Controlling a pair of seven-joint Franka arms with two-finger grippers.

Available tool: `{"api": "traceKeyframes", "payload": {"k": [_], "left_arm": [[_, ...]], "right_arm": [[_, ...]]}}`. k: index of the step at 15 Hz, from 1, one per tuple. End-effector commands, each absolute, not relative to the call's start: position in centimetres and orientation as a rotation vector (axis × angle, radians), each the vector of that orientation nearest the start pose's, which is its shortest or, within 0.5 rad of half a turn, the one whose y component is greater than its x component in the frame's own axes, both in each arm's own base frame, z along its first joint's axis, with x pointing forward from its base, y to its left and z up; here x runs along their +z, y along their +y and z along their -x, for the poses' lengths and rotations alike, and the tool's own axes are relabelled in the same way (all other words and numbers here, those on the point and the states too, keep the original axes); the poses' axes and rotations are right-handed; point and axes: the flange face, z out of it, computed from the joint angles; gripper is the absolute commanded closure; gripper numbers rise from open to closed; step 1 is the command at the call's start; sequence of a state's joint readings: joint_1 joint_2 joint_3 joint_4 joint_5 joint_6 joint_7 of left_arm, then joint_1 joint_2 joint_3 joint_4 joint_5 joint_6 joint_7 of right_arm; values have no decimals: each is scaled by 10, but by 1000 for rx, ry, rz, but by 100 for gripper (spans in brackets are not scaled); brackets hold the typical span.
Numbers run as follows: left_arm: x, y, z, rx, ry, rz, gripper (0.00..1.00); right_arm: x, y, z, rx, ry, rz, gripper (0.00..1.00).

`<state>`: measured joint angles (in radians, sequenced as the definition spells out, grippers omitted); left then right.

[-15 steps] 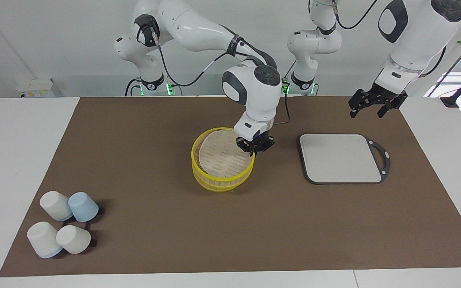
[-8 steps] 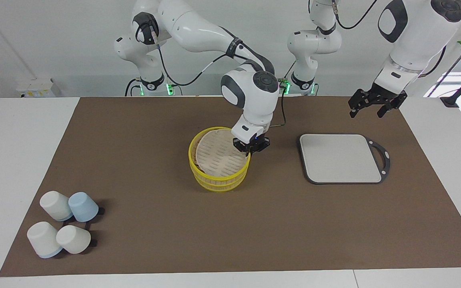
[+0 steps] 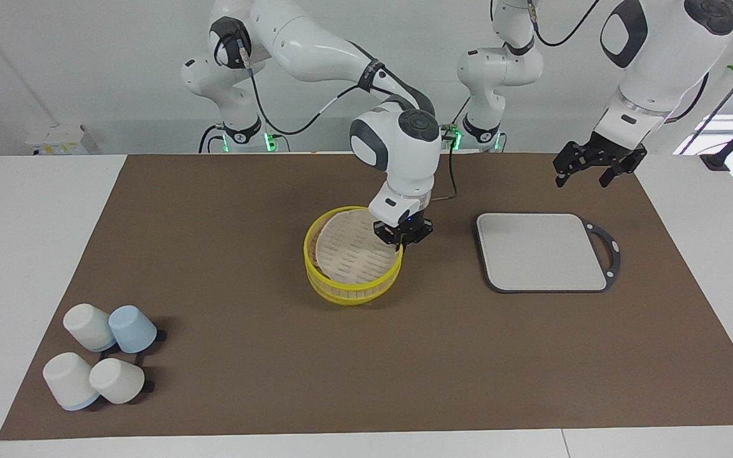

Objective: Place bun in steamer
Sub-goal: 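Hold the lid seated on the steamer with the right gripper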

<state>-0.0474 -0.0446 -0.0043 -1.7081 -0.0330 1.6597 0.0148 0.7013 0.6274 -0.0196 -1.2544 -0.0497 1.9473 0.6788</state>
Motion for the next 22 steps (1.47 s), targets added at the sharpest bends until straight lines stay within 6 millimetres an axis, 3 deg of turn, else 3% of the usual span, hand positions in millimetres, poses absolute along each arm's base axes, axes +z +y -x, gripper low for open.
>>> {"api": "traceKeyframes", "payload": {"k": [1, 22], "left_arm": [[596, -29, -538, 8, 113, 3191, 0], [596, -33, -538, 9, 113, 3191, 0]], "right_arm": [[406, 460, -566, -136, -6, 3128, 100], [391, 454, -556, -96, 33, 3148, 100]]}}
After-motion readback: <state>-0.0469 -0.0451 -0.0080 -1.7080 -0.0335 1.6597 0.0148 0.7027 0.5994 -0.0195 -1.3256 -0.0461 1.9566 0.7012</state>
